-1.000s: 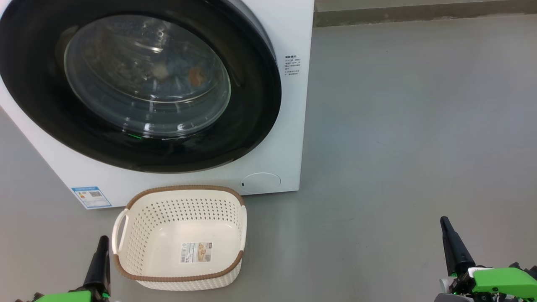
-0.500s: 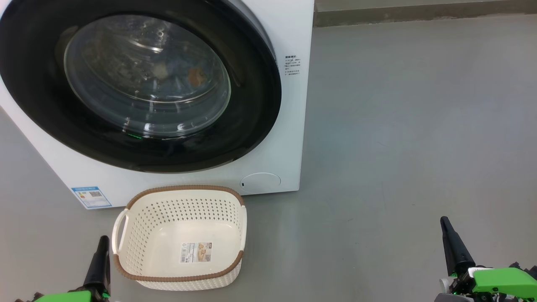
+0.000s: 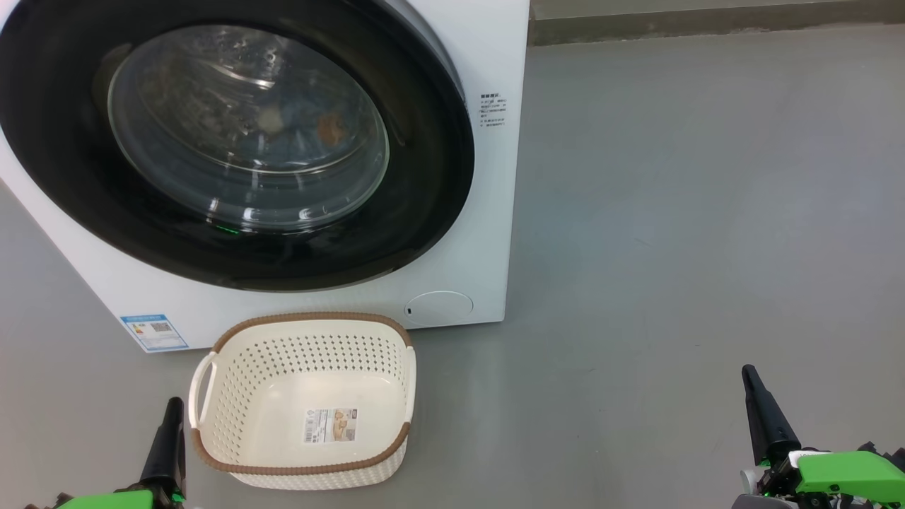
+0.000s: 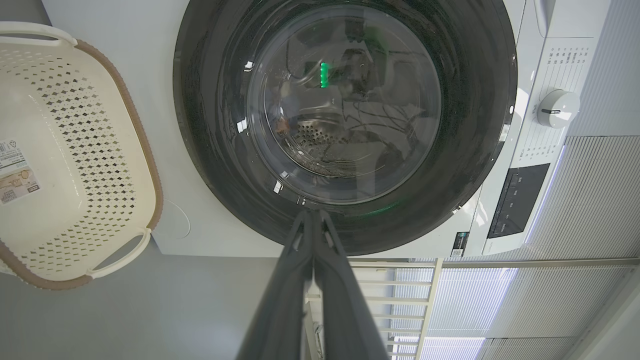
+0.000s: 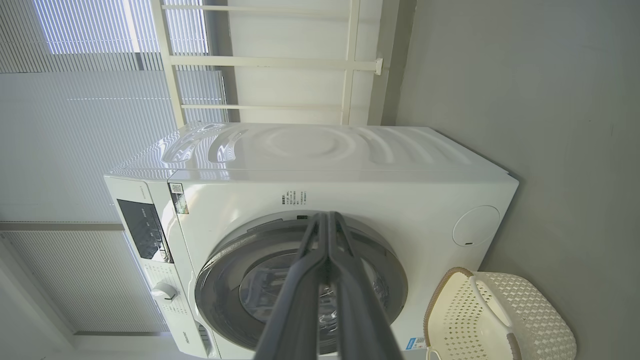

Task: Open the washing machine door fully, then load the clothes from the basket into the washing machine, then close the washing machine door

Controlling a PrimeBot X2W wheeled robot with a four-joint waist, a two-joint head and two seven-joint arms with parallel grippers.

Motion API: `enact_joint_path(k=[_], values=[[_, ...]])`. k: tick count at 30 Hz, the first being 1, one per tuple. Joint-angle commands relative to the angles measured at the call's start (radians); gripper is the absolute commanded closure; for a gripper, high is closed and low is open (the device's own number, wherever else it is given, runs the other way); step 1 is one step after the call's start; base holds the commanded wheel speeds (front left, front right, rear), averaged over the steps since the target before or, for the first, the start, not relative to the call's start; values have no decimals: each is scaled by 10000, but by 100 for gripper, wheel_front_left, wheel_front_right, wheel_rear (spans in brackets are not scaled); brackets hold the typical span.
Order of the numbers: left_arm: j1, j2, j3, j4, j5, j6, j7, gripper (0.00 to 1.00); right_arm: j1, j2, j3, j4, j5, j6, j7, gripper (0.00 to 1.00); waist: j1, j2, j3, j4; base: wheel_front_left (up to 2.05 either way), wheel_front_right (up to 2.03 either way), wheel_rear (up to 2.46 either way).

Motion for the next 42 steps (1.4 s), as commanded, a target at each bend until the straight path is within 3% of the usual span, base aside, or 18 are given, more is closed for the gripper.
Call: enact_joint_path(k=[1,42], values=[[-387,164,352,-158,26,-106,39,100,-405,-29,235,-243,42,-11,76,100,0,0,0,0,0,0,0],[-390,146,378,-158,47,-106,60,100,-406,-21,223,-242,32,-11,85,100,0,0,0,0,0,0,0]])
